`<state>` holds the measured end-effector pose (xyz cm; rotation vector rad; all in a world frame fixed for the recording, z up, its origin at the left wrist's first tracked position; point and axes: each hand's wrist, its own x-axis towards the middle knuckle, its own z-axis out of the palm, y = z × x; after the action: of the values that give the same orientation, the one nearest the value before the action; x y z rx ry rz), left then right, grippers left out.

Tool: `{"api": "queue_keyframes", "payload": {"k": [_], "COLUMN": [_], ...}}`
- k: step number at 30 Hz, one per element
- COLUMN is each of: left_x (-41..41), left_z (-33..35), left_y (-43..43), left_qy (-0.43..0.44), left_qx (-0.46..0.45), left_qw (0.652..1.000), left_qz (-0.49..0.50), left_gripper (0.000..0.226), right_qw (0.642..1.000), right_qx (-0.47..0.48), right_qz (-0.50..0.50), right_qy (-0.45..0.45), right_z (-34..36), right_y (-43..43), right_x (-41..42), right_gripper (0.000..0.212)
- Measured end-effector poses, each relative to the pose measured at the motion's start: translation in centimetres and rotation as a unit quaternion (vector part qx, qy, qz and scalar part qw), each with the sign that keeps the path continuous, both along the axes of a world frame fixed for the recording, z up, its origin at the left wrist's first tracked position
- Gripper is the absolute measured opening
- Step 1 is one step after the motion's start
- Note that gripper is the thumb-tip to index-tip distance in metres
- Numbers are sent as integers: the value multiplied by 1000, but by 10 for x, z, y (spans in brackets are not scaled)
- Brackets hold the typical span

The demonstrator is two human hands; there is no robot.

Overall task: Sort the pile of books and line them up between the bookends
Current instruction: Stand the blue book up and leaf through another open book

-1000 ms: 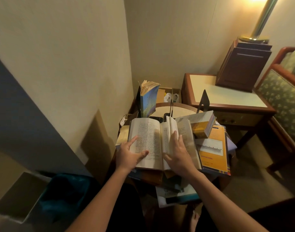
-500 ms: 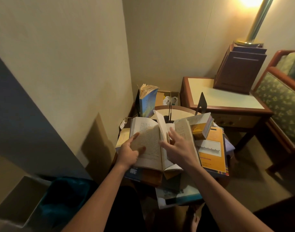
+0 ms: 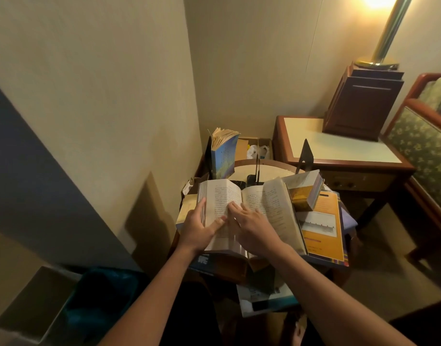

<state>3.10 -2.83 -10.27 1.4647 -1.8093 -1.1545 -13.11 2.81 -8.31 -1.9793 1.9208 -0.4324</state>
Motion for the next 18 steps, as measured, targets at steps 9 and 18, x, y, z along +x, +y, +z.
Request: {"api": "queue_keyframes", "payload": {"k": [9, 18], "left_x": [4, -9], "left_z": [-20, -20], "left_y": [4, -21], "left_qy": [-265, -415], "left_qx": [-129, -212], "left_qw": [956, 868], "left_qz": [-5, -174], "left_gripper": [74, 54], "right_qw": [997, 996], "right_qx": [31, 35], "right_qz": [-1, 15], "right_qy": [77, 81], "right_z": [-42, -54], "right_y": [-7, -8], "right_x": [-35, -40], "right_gripper": [64, 62]}}
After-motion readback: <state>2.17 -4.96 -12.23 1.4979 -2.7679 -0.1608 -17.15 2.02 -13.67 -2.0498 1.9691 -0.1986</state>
